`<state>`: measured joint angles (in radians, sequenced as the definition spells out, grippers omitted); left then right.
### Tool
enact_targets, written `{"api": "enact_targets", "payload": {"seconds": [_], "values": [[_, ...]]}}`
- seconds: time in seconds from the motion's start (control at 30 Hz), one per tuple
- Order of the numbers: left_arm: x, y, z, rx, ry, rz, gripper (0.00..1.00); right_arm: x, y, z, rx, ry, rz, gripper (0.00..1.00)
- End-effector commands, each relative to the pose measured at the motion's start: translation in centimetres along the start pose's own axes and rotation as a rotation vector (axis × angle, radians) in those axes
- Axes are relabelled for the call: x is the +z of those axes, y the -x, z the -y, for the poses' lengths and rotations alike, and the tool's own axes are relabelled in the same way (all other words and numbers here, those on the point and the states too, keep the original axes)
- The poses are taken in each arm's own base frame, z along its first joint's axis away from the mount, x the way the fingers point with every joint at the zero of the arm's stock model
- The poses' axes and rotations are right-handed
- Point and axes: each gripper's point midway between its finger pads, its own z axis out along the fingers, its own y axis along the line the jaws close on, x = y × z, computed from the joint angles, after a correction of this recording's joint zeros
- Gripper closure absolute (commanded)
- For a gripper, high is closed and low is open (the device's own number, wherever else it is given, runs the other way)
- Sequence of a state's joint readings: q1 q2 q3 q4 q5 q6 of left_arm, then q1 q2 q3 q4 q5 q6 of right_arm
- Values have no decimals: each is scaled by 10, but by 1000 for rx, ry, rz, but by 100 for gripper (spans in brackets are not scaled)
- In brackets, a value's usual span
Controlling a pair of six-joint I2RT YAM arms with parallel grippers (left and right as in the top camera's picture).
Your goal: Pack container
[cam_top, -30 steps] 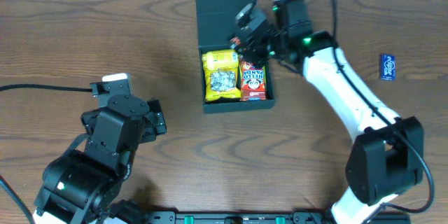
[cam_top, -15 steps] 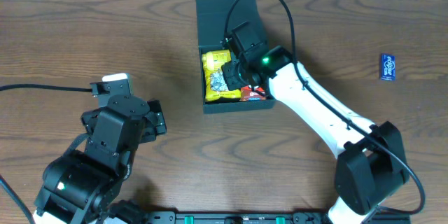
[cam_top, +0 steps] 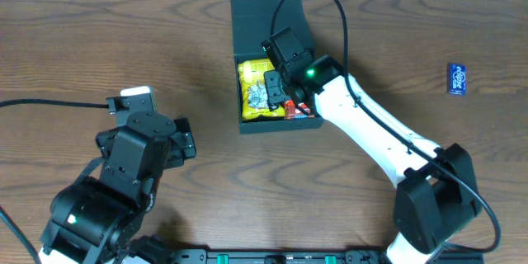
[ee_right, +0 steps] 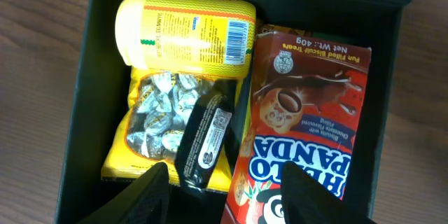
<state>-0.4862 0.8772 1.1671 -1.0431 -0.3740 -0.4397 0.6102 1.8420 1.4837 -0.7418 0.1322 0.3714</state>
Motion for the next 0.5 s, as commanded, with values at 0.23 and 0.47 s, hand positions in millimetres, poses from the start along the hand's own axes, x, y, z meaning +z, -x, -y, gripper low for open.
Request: {"api": "enact_targets", "payload": {"seconds": [0.23, 0.47], "values": [[-2, 4, -3, 8, 14, 15, 5, 0, 12, 33, 26, -173, 59, 43], [-2, 4, -3, 8, 14, 15, 5, -2, 22, 130, 169, -347, 45, 33]]}}
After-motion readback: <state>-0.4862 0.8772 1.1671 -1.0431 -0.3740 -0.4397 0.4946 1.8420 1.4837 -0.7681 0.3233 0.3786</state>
